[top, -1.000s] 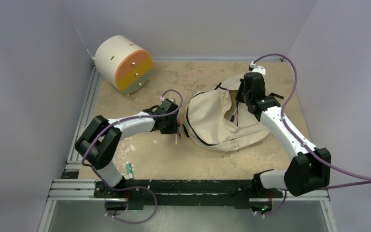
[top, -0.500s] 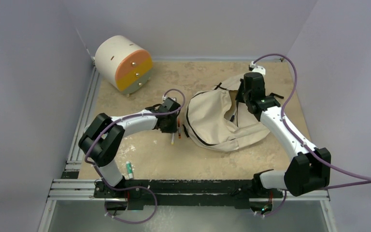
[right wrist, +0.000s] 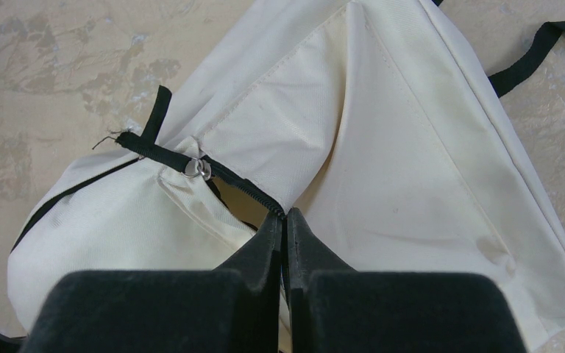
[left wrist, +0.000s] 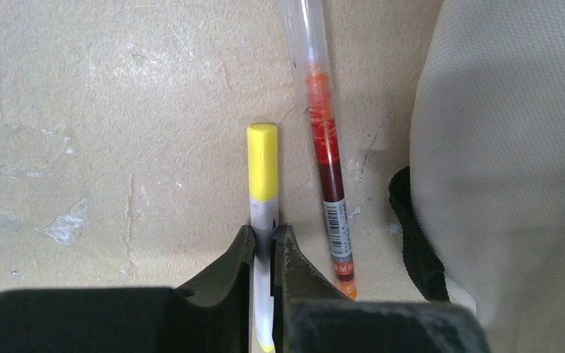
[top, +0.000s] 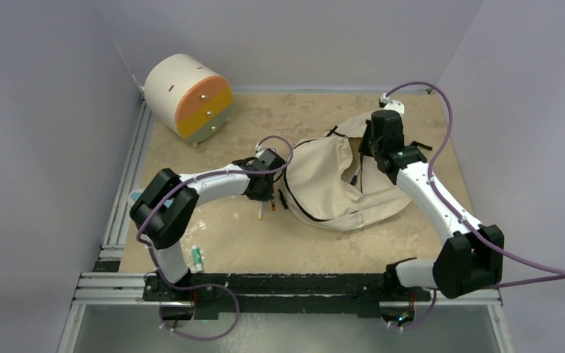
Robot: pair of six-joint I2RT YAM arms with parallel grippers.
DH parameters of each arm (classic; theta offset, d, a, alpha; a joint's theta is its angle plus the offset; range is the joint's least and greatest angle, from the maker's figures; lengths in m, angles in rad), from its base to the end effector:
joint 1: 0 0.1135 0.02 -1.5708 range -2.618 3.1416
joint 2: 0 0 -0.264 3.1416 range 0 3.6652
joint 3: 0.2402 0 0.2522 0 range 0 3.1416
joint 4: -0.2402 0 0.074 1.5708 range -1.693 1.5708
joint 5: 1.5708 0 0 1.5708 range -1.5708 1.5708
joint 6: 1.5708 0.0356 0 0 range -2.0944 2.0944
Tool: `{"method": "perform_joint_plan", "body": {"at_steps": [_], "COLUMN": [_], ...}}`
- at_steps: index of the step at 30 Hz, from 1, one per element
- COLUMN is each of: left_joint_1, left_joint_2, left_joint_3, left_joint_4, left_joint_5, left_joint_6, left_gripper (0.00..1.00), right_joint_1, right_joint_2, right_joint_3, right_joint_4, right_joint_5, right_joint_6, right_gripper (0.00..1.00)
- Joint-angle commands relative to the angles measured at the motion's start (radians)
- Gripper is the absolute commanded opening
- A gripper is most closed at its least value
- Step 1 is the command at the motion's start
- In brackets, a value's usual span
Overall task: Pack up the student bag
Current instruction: Pick up the stationery from the center of the board, then place the stationery in the student bag.
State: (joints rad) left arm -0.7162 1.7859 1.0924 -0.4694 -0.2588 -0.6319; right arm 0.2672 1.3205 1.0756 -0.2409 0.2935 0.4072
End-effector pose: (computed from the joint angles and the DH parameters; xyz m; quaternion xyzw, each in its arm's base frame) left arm 0.2670 -0.2203 0.1614 0.0148 0.9713 -0.0266 0.2358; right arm 0.2944 0.0699 0.3176 0.1346 0.8399 0.0508 0.5234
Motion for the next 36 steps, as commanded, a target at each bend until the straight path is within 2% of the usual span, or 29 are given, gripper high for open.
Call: {"method": "perform_joint_plan", "body": {"at_steps": [1, 6, 11, 14, 18, 24, 31, 36], "left_joint_1": [0.006, 0.006, 0.001, -0.009, -0.011, -0.029, -0.063, -0.078], "left_joint_2": [0.017, -0.099, -0.251, -0.353, -0.406, -0.257, -0.028, 0.082], "left_joint_3": [-0.009, 0.056, 0.154, 0.151, 0.132, 0.19, 0.336, 0.408], "left_joint_4": [-0.099, -0.154, -0.141, -0.045, 0.14, 0.347, 0.454, 0.544], "left_joint_5": [-0.055, -0.05, 0.018, 0.058, 0.207, 0.459, 0.564, 0.626], "left_joint_6": [0.001, -0.006, -0.005, -0.011, -0.009, -0.042, -0.068, -0.104], "left_gripper": [0.0, 0.0, 0.0, 0.0, 0.0, 0.0, 0.0, 0.0], "right_joint_1": [-0.009, -0.008, -0.009, -0.008, -0.008, -0.009, -0.008, -0.009], "right_joint_2": [-0.034, -0.045, -0.053, -0.061, -0.068, -0.072, -0.082, -0.084], "right_joint_3": [0.004, 0.012, 0.025, 0.031, 0.039, 0.06, 0.088, 0.092], "right_joint_4": [0.035, 0.026, 0.01, 0.007, 0.005, 0.001, -0.021, -0.028], "right_joint_5": [0.011, -0.009, -0.03, -0.043, -0.075, -0.122, -0.112, -0.104], "right_joint_6": [-0.007, -0.004, -0.005, -0.002, 0.006, 0.019, 0.02, 0.021], "right_gripper": [0.0, 0.0, 0.0, 0.0, 0.0, 0.0, 0.0, 0.0]}}
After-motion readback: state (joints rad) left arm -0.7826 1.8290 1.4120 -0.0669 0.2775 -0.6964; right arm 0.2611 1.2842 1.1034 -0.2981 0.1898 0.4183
